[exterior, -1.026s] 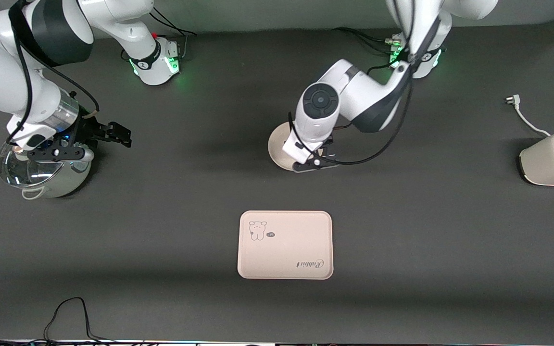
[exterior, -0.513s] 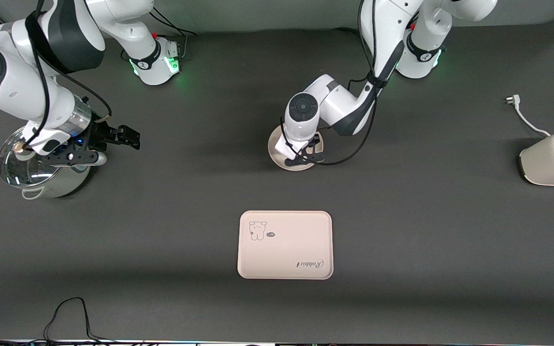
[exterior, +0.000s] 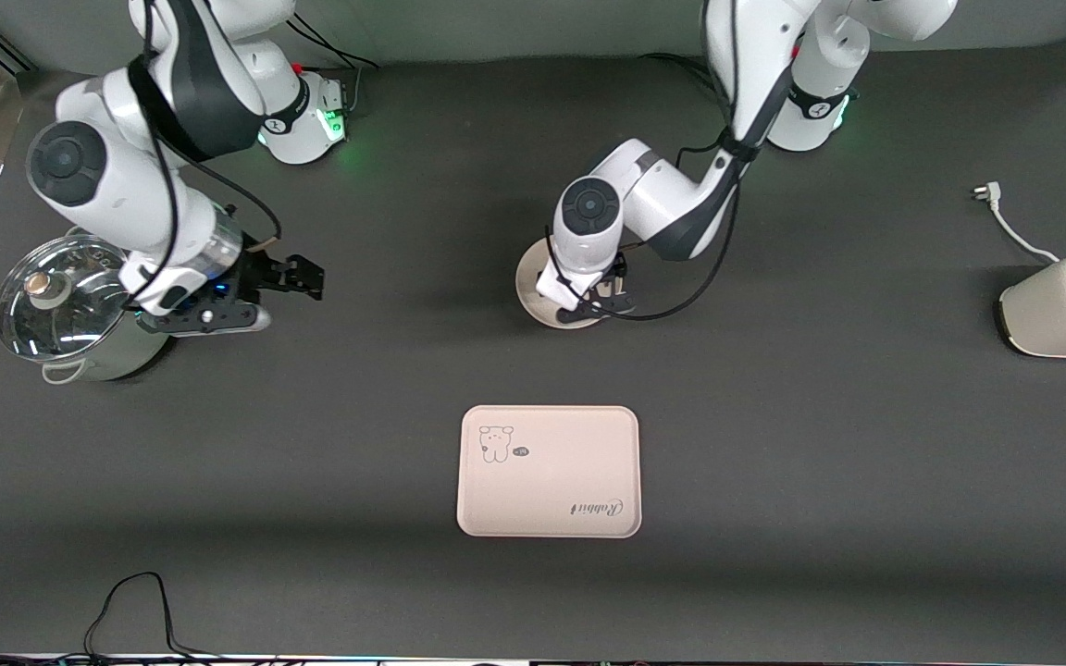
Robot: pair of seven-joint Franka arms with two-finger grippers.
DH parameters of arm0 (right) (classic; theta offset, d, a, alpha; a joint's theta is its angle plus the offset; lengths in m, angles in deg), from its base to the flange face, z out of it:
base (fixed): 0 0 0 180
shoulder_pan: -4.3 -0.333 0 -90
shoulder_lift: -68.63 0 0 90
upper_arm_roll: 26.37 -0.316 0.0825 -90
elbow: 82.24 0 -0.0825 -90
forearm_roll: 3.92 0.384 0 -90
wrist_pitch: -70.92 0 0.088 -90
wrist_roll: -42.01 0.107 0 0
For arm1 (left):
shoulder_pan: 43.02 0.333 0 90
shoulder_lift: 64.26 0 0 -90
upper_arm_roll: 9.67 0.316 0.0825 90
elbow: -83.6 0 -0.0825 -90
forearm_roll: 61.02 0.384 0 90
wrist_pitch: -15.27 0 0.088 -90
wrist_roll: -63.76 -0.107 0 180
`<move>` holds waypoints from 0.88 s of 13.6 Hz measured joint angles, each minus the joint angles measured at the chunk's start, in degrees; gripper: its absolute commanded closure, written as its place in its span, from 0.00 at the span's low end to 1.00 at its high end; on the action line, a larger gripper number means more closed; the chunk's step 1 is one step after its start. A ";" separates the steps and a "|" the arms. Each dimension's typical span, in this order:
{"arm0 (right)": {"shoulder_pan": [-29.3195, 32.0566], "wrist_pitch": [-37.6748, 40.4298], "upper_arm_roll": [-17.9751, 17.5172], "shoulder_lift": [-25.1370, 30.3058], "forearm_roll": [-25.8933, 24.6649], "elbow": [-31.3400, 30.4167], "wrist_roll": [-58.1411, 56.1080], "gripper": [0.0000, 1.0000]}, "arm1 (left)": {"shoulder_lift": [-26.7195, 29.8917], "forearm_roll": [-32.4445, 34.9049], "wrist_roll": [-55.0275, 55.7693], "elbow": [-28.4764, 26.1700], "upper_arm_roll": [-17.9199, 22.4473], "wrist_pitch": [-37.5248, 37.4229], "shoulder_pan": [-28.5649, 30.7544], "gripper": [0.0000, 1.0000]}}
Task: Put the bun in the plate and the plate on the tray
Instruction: 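Withdraw the left gripper while the right gripper reaches the plate rim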
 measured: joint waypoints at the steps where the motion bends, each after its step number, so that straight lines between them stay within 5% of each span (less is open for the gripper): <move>1: -1.41 -1.27 -0.04 -0.67 0.79 -0.02 1.04 0.00 | 2.75 0.26 -0.19 0.81 0.31 -2.38 1.80 0.00; 5: -11.22 -8.15 -0.24 -4.65 1.42 0.08 11.25 0.00 | 11.68 4.84 -15.52 10.39 3.22 -16.91 14.45 0.00; 8: -17.93 -13.61 -0.28 -9.76 1.42 1.42 18.39 0.00 | 12.03 8.54 -29.92 15.90 4.17 -20.68 26.20 0.00; 12: -24.03 -22.42 -0.24 -18.45 -0.69 2.17 23.94 0.00 | 12.09 9.27 -32.59 16.88 5.16 -24.06 31.26 0.00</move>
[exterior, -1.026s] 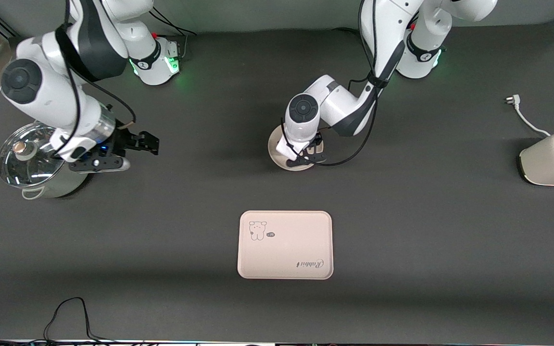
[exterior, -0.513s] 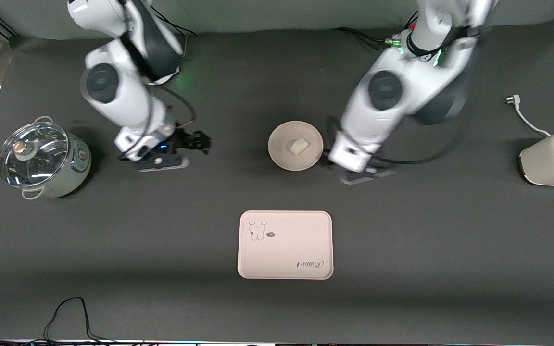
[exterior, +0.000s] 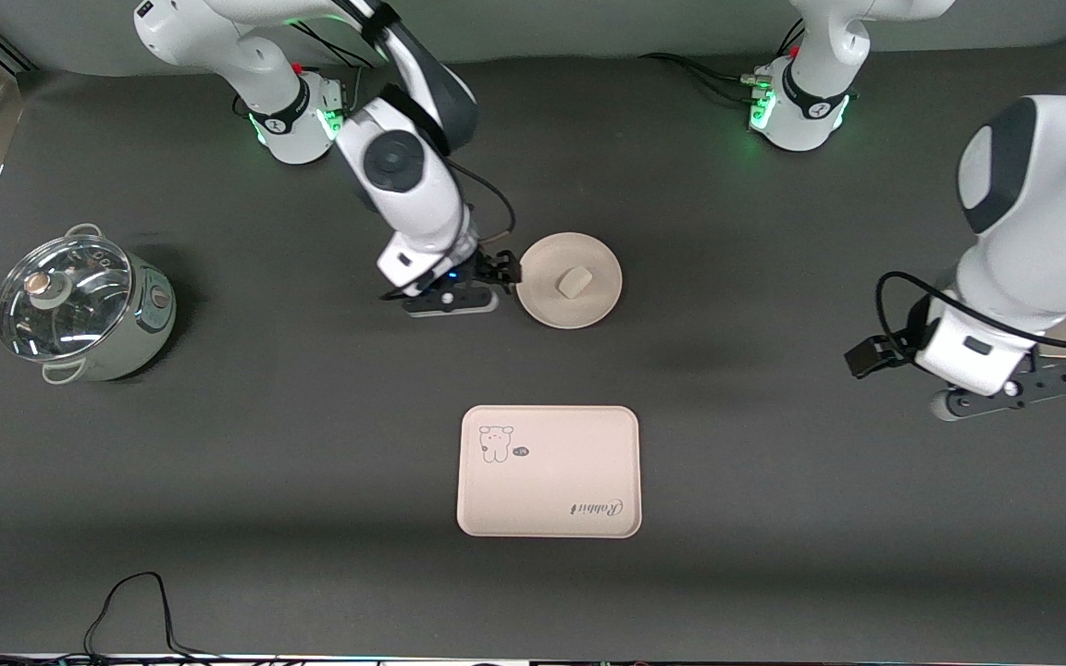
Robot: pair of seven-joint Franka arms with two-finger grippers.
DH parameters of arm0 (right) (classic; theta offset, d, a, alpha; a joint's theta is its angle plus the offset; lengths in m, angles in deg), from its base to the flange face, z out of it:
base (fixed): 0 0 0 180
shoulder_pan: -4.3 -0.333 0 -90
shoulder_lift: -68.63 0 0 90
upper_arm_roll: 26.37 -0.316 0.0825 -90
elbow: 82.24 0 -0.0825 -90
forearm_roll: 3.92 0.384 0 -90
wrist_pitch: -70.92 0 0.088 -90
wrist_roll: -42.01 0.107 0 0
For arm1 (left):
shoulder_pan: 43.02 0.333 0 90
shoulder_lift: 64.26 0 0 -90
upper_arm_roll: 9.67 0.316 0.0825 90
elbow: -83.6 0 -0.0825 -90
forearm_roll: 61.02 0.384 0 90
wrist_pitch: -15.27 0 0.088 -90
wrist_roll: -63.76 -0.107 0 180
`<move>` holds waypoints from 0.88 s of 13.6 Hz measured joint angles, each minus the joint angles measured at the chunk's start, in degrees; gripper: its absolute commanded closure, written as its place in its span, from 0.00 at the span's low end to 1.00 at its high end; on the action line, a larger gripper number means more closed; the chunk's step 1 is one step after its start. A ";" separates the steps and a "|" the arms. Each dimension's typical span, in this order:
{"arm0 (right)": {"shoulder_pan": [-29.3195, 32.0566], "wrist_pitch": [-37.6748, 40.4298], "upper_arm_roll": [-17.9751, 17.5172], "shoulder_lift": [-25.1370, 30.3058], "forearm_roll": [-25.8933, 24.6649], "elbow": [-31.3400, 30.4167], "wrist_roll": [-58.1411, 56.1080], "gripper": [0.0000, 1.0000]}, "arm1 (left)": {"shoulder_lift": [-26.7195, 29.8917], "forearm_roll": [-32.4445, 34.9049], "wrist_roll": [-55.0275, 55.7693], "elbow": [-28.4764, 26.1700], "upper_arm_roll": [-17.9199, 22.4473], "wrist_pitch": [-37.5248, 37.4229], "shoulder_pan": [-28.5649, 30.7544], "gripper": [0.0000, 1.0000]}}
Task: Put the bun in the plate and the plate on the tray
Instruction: 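Withdraw the left gripper while the right gripper reaches the plate rim, then grasp the plate rim with the right gripper and lift it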
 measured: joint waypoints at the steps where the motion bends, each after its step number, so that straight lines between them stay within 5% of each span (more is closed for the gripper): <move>1: -0.88 -2.31 0.01 -2.37 -0.36 0.00 1.46 0.00 | 0.38 0.08 -0.64 0.04 0.10 -0.51 0.73 0.00; 7: -7.84 -11.78 0.22 -11.83 -0.59 -0.54 6.66 0.00 | 4.58 0.07 -12.06 -1.17 -1.49 -4.10 11.14 0.00; 8: -8.07 -14.49 0.26 -12.02 -0.70 -1.65 6.68 0.08 | 5.21 0.07 -12.54 -1.47 -1.72 -4.30 11.81 0.00; 11: -8.06 -19.91 0.66 -12.41 -1.28 -5.24 6.68 0.61 | 5.65 0.10 -12.59 -2.00 -2.20 -4.38 12.09 0.00; 12: -8.06 -20.26 0.69 -12.41 -1.33 -5.57 6.68 0.68 | 5.65 0.12 -12.59 -2.19 -2.17 -4.38 12.13 0.00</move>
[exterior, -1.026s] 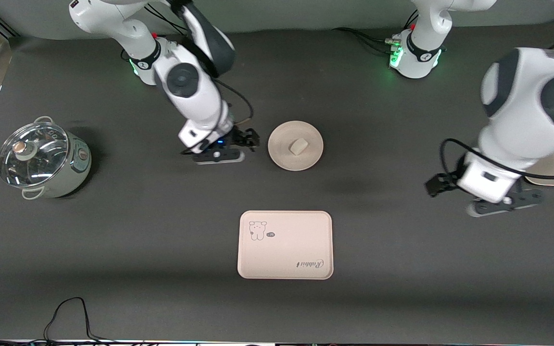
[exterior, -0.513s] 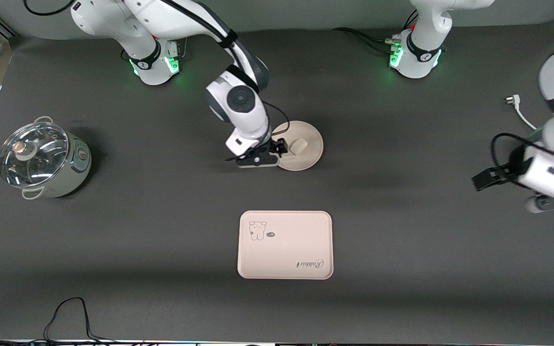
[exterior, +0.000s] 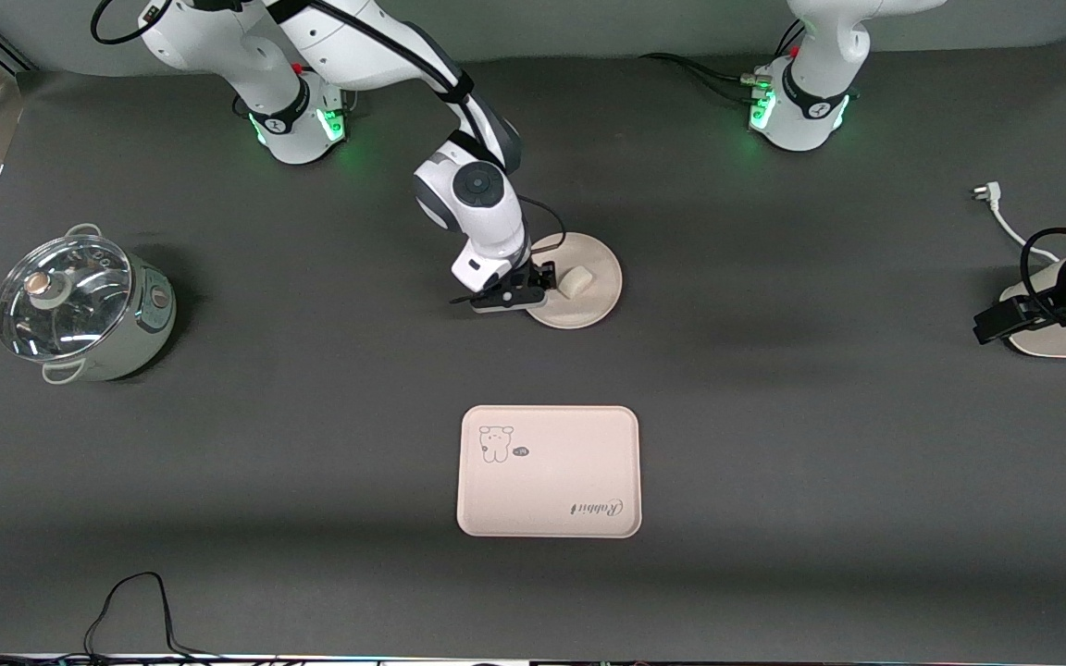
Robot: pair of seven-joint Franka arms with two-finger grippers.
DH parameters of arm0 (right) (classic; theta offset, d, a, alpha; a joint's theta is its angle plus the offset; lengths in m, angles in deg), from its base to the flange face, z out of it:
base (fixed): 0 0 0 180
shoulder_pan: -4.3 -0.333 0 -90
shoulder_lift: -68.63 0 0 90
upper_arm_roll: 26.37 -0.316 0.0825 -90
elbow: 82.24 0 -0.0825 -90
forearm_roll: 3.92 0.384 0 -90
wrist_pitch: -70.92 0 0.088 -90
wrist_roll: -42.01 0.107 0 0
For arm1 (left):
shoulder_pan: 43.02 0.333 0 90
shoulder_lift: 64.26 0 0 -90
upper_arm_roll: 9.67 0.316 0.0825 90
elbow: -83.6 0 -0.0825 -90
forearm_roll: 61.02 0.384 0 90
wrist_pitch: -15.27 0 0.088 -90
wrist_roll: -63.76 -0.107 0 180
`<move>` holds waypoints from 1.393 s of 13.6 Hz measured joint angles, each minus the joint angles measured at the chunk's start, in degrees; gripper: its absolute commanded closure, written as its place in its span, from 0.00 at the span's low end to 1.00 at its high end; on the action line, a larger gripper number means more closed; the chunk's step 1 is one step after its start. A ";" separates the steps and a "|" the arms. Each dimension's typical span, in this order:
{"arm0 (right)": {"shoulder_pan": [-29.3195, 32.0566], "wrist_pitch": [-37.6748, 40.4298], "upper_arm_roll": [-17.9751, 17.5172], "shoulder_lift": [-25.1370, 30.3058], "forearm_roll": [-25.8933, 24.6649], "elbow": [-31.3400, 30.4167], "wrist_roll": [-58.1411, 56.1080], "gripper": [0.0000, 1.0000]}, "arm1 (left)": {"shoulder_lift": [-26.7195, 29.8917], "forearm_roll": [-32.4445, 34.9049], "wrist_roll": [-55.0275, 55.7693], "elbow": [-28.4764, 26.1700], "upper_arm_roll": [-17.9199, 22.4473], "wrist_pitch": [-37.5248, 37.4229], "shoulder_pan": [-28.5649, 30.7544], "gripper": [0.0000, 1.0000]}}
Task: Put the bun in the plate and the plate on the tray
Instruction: 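Grasp the plate rim with the right gripper and lift it, then carry the plate over the bunny tray and lower it down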
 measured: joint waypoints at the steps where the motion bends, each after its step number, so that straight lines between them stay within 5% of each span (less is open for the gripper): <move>1: -0.05 -0.02 0.00 0.01 -0.03 -0.01 0.00 0.73 | 0.00 0.00 0.00 -0.08 0.17 0.00 0.09 0.00; 3: -0.25 -0.02 -0.01 0.01 -0.04 -0.01 0.00 0.99 | 0.00 0.00 0.04 -0.05 0.56 -0.15 0.33 0.00; 11: 0.12 0.68 0.41 1.62 0.00 2.32 0.14 1.00 | 1.51 1.34 -0.07 3.91 2.11 -5.44 0.48 0.00; 16: 3.66 17.72 0.86 3.83 3.00 17.77 0.32 1.00 | 1.14 -0.17 -0.07 3.87 1.84 -5.42 0.47 0.00; 19: 5.94 20.44 0.87 3.96 4.24 25.53 0.32 1.00 | 0.39 -2.73 -0.06 3.68 1.80 -5.37 0.45 0.00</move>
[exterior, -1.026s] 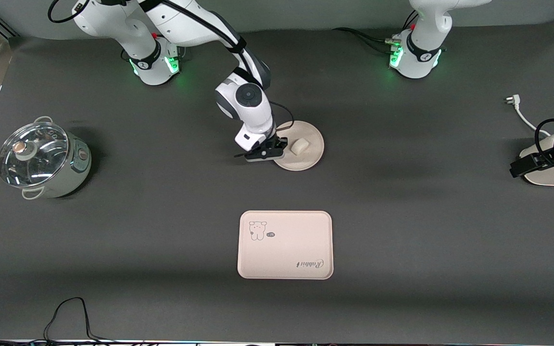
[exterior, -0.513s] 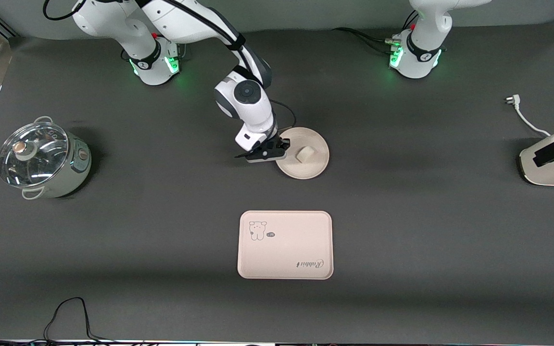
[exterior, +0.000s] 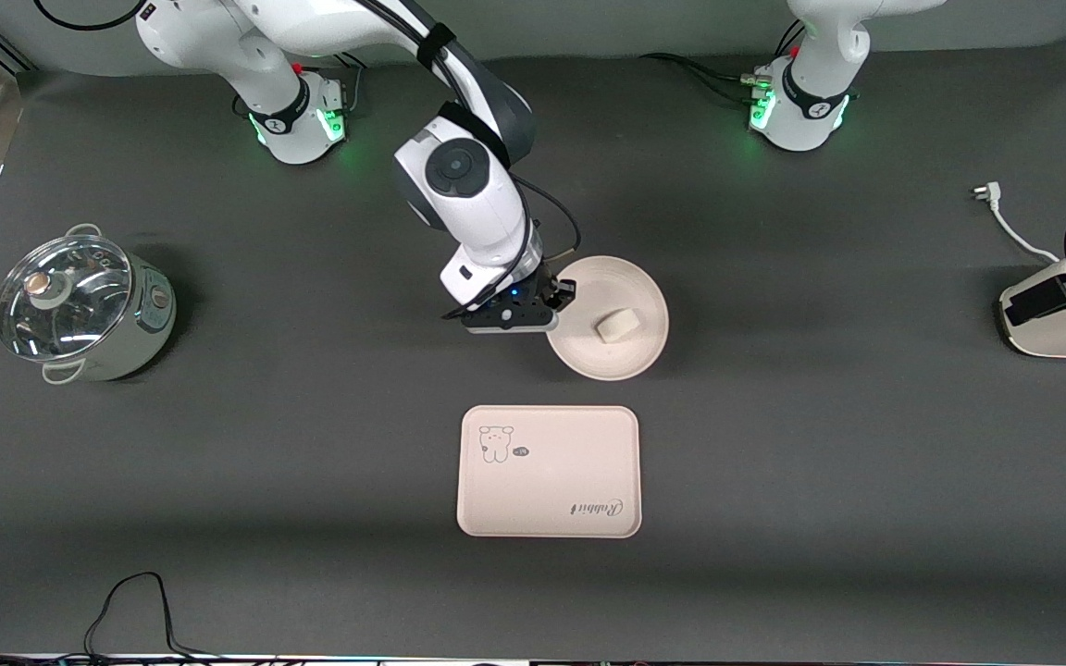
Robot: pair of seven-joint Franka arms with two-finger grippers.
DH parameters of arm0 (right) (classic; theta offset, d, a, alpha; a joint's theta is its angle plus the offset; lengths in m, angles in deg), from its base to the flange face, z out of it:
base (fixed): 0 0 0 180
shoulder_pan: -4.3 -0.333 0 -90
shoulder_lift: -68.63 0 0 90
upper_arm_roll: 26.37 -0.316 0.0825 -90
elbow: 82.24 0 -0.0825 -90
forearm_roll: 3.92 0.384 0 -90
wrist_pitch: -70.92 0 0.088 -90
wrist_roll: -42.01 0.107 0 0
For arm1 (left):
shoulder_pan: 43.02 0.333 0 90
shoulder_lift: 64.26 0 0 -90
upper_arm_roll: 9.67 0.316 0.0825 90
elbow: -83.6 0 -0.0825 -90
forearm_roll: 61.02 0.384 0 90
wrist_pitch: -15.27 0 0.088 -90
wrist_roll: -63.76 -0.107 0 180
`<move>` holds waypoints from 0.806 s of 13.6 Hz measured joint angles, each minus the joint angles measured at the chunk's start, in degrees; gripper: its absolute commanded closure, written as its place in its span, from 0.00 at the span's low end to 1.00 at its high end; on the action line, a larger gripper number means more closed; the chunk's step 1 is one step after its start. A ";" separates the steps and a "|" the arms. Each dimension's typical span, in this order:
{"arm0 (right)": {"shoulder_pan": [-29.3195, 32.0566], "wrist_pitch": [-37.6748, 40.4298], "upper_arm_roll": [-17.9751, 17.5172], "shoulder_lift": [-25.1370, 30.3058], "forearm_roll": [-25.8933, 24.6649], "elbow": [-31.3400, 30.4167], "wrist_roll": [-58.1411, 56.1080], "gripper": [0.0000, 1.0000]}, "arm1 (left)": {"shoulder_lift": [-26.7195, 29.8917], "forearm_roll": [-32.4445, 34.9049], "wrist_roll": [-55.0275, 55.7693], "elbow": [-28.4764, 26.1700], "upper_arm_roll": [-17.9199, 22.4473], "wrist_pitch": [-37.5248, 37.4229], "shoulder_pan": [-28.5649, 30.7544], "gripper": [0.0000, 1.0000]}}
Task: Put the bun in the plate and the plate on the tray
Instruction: 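Carry the plate over the bunny tray and lower it down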
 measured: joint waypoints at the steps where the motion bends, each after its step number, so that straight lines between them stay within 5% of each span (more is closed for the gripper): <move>1: 1.08 0.10 0.01 -0.10 0.10 1.96 0.00 1.00 | -0.14 -0.02 0.00 -0.16 -0.08 -0.05 -0.05 0.00; 6: 9.22 0.42 -0.06 -4.04 4.72 11.22 -9.81 1.00 | -0.27 -0.02 0.00 -0.25 -0.06 -0.20 -0.04 0.00; 11: 14.24 -0.35 -0.08 -15.99 9.87 18.86 -22.00 1.00 | -0.27 -0.02 0.00 -0.26 0.04 -0.23 0.00 0.00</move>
